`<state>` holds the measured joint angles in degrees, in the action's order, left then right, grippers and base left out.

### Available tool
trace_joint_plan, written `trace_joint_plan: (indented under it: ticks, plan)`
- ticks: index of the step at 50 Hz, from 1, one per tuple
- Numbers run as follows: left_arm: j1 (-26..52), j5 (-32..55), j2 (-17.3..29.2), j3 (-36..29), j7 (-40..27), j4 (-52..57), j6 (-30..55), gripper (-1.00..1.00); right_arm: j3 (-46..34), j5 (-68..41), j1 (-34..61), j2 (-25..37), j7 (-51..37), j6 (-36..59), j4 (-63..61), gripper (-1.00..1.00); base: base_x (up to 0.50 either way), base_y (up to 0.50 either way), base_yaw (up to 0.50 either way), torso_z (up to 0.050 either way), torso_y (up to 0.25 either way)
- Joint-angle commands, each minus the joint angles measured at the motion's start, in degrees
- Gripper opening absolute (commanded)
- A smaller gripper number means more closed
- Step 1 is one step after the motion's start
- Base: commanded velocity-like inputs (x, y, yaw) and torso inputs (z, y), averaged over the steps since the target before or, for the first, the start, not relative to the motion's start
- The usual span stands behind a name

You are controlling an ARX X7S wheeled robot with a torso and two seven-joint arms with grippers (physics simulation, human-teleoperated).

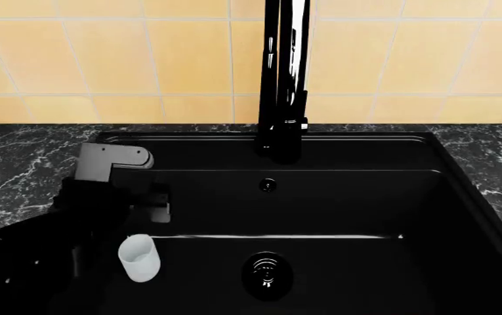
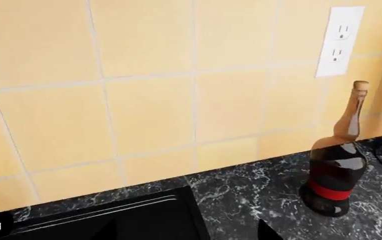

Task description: Pick the cup and bowl from the sink and place them on the counter for drying.

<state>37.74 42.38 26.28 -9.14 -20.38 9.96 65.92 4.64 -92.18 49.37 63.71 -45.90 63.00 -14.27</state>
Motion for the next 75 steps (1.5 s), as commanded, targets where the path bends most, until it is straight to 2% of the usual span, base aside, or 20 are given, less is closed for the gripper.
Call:
trace_joint_plan:
  ticks: [1, 6, 9, 19, 33, 47, 66, 75]
  plan:
    - [-3.4, 1.0, -3.2, 2.9, -9.4, 7.2, 4.3, 1.0, -11.7, -3.4, 10.8, -4.7, -0.3, 1.9, 0.4, 1.0, 0.0, 0.0, 0.0, 0.0, 0.0]
    - [-4.9, -0.4, -5.1, 2.2, -13.0, 8.0, 4.5, 1.0, -12.7, -3.2, 12.0, -6.0, -0.5, 2.1, 0.6, 1.0, 0.0, 0.0, 0.0, 0.0, 0.0]
    - [-5.6, -2.7, -7.7, 2.2, -18.5, 7.8, 5.4, 1.0, -13.4, -3.8, 12.7, -7.1, -1.0, 2.3, 0.6, 1.0, 0.0, 0.0, 0.0, 0.0, 0.0]
    - [-6.7, -4.9, -11.6, 1.1, -21.5, 4.1, 2.9, 1.0, -15.9, -1.6, 12.7, -10.8, 1.2, 1.8, 1.4, 1.0, 0.0, 0.0, 0.0, 0.0, 0.0]
    - [-4.6, -8.0, -14.6, 0.2, -20.2, -10.2, -3.4, 1.0, -17.0, -2.7, 13.3, -12.7, 1.3, 1.8, 1.3, 1.0, 0.0, 0.0, 0.0, 0.0, 0.0]
    - [-3.8, -9.2, -15.4, 1.0, -19.7, -18.1, -7.2, 1.0, -19.8, -0.8, 17.1, -15.3, 2.7, 2.8, 3.6, 1.0, 0.0, 0.0, 0.0, 0.0, 0.0]
    - [1.6, -13.9, -16.9, -2.0, -13.4, -39.0, -19.6, 1.0, -21.3, 2.5, 16.9, -16.4, 6.0, 1.7, 5.2, 1.0, 0.0, 0.0, 0.0, 0.0, 0.0]
    - [3.1, -15.1, -17.3, -2.6, -12.2, -45.3, -23.1, 1.0, -21.3, 2.2, 16.2, -16.4, 5.8, 1.4, 4.6, 1.0, 0.0, 0.0, 0.0, 0.0, 0.0]
